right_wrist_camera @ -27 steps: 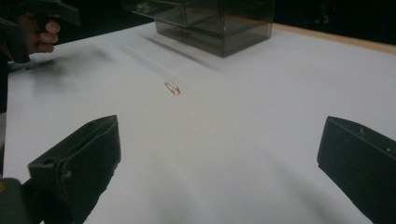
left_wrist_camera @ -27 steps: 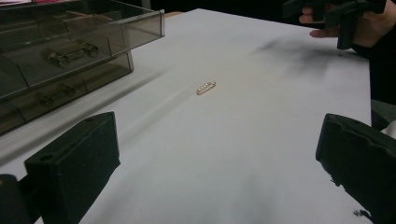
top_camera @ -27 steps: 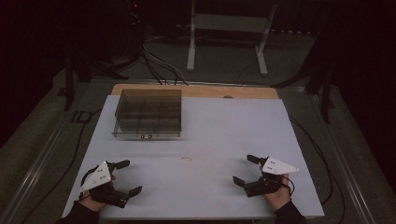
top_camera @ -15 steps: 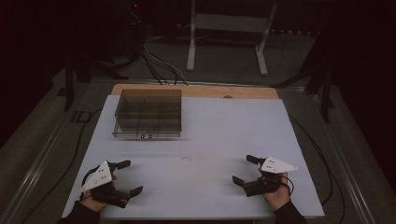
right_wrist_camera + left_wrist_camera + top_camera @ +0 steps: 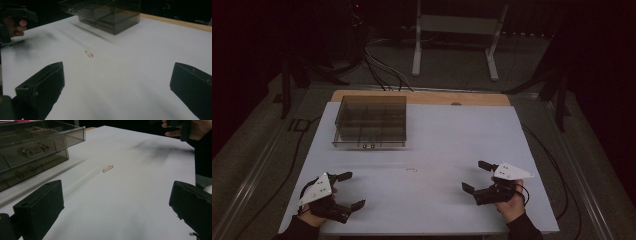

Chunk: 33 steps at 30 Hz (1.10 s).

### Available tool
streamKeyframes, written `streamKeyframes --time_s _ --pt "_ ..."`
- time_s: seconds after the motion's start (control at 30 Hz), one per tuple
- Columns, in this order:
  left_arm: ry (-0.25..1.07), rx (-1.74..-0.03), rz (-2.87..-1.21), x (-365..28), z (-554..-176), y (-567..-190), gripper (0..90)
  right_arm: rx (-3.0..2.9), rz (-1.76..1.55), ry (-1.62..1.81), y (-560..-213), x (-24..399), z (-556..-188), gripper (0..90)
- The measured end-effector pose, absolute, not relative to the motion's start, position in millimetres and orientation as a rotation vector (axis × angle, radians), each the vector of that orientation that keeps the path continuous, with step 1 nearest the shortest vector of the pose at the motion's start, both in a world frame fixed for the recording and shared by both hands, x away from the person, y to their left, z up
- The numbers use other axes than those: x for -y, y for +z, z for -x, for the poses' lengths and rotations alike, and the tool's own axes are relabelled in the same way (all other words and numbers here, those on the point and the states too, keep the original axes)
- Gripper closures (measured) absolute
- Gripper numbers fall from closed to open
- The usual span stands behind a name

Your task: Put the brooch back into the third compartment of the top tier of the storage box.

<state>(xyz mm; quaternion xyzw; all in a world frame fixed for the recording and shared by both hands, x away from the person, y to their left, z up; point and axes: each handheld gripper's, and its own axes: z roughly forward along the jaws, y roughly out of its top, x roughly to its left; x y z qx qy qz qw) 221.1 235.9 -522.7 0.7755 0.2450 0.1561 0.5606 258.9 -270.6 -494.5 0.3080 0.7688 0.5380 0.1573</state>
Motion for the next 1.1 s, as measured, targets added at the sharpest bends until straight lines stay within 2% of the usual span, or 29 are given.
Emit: streamKeyframes --time_s 0.4,1.1 --pt "0.362 -0.578 -1.829 -235.6 -221.7 -522.5 0.6 -2.211 -0.823 1.548 -468.7 257.2 -272.6 0.0" --pt "0.361 -0.580 -1.821 -236.4 -221.3 -520.8 0.6 -2.294 -0.733 1.578 -453.7 220.7 -296.2 0.0"
